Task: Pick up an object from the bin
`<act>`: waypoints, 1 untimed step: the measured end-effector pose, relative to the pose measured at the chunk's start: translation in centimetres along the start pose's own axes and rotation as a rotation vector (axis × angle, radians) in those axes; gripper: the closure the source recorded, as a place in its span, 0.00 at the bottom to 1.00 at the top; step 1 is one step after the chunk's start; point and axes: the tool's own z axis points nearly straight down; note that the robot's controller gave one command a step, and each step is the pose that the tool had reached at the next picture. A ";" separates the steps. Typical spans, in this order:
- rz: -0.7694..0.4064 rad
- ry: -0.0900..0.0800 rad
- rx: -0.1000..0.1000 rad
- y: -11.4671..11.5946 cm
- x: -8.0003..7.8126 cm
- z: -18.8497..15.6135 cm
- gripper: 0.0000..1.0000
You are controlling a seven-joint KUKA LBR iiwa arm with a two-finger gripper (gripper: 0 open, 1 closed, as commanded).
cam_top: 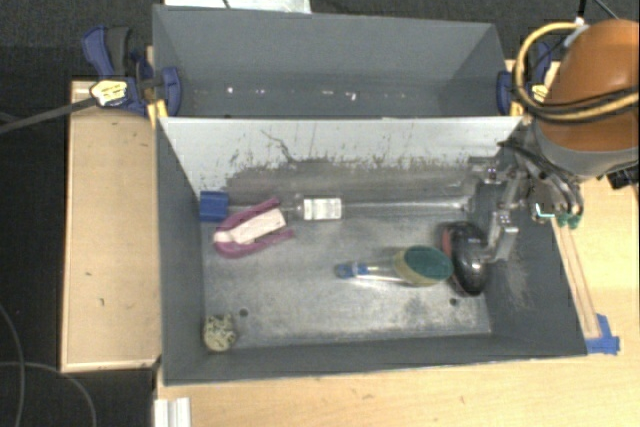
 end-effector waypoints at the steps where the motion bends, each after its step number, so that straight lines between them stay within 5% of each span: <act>1: 0.102 0.000 -0.002 -1.1 0.4 11.8 0.00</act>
Offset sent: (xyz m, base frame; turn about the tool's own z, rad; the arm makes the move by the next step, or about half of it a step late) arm -0.0038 -0.0114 -0.1135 0.1023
